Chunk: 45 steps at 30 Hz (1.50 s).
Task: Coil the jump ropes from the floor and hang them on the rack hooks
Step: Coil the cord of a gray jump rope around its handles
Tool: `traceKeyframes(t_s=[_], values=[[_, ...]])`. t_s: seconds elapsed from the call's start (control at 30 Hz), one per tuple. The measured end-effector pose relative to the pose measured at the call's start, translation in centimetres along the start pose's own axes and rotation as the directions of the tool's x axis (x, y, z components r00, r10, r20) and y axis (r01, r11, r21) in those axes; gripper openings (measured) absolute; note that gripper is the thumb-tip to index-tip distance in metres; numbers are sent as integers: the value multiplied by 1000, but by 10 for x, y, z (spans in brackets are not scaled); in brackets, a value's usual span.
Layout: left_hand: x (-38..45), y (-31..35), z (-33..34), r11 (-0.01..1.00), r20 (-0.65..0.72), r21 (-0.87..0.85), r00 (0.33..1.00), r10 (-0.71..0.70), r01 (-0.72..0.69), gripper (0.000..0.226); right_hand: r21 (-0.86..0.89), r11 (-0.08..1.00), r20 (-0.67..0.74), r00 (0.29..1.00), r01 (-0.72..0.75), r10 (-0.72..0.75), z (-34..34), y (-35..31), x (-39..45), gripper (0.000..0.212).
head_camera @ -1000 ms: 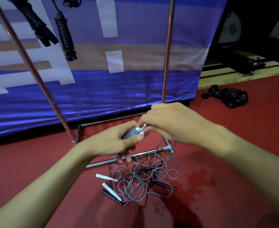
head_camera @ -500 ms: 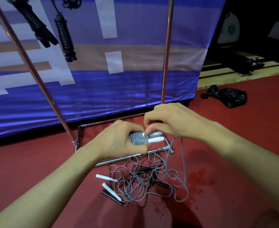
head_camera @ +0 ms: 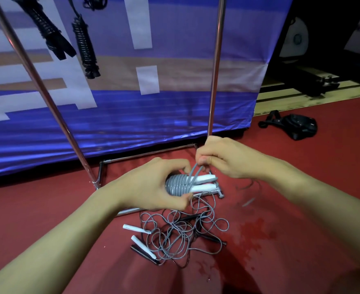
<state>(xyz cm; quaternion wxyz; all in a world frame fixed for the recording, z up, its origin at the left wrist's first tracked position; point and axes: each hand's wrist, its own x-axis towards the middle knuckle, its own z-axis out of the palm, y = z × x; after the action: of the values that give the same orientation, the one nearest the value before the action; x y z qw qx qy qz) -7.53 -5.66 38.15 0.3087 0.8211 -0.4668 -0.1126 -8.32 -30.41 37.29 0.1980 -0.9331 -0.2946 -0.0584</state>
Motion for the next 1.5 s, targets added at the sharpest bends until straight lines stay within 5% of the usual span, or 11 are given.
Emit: traceKeyframes(t_s=[0.33, 0.5, 0.6, 0.83, 0.9, 1.0, 1.1, 1.17, 1.3, 1.43, 1.5], values=[[-8, -9, -8, 988, -11, -129, 996, -88, 86, 27, 357, 909, 226, 964, -217, 141, 13, -2, -5, 32], [-9, 2, -2, 992, -67, -126, 998, -8, -1, 24, 638, 714, 240, 955, -289, 173, 33, -8, -2, 56], [-7, -1, 0, 989, -164, -147, 986, -31, 6, 27, 774, 560, 206, 954, -294, 216, 42, -9, 2, 15], [-8, -11, -9, 925, -309, -378, 947, -90, -35, 36, 931, 263, 172, 938, -255, 299, 48, -5, 1, 24], [-7, -19, -14, 911, -362, -413, 914, -181, 17, 27, 925, 297, 157, 949, -238, 272, 42, -5, -1, 29], [-6, -31, -15, 899, -387, -432, 885, -259, 74, 11, 809, 544, 81, 960, -221, 270, 39, -4, -2, 11], [-3, -37, -13, 886, -391, -455, 873, -292, 92, 5, 398, 904, -107, 971, -156, 215, 44, -4, 1, 13], [-1, -39, -10, 889, -399, -444, 864, -306, 109, 7, 277, 956, -189, 970, -99, 155, 44, -6, 2, 19], [5, -44, -7, 906, -461, -399, 822, -334, 144, 5, 421, 877, -155, 935, -231, 320, 39, -16, 6, 24], [11, -53, -5, 889, -508, -399, 754, -417, 224, 11, 769, 473, 249, 883, -430, 398, 39, -40, 9, 16], [10, -62, -5, 913, -533, -304, 745, -401, 274, 13, 731, 470, 331, 859, -495, 391, 32, -45, 7, 13]])
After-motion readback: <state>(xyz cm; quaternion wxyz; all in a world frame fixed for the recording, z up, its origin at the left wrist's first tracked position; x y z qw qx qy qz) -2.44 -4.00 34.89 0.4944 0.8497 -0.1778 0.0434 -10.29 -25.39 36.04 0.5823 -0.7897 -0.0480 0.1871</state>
